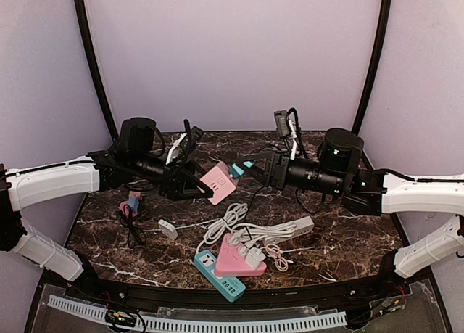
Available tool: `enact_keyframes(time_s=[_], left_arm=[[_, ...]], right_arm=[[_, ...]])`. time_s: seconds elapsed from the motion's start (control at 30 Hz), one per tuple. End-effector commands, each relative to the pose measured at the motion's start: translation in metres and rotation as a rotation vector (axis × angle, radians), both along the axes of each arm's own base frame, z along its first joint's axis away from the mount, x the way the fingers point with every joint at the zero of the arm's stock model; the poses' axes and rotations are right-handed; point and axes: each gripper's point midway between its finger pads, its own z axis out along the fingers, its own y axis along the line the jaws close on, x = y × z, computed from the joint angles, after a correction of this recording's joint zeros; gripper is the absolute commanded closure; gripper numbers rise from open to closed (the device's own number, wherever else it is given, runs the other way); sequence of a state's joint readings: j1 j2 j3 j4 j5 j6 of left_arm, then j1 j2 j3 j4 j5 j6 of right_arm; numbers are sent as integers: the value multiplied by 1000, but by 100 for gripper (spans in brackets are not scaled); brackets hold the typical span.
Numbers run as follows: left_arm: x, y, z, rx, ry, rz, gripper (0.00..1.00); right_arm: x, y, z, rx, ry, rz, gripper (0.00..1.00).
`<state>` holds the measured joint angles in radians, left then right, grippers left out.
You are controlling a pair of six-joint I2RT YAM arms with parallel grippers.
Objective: Pull the plug off the socket
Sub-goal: Remove the plug from the socket.
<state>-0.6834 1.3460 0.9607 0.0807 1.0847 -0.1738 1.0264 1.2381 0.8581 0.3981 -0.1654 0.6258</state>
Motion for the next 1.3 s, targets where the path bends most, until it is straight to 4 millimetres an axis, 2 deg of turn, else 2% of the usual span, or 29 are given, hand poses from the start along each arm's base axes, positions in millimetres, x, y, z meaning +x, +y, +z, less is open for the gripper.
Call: enact_keyframes(time_s=[0.0,0.17,0.47,0.73,1.27], left_arm=[[7,11,12,-22,-50,33,99],[7,11,11,-22,-49,32,99],[4,11,14,-30,-48,21,99],[2,12,15,-37,-46,8,99],[-10,13,25,-94,-20,-69,99]], right_arm=[[47,-29,2,38,87,-193,100],[54,-38,-4,58,135,-209,100],[70,-44,-28,53,249,-248,100],[78,-54,-39,49,293,-272,100],[99,-68,-74,-19,373,-367,100]])
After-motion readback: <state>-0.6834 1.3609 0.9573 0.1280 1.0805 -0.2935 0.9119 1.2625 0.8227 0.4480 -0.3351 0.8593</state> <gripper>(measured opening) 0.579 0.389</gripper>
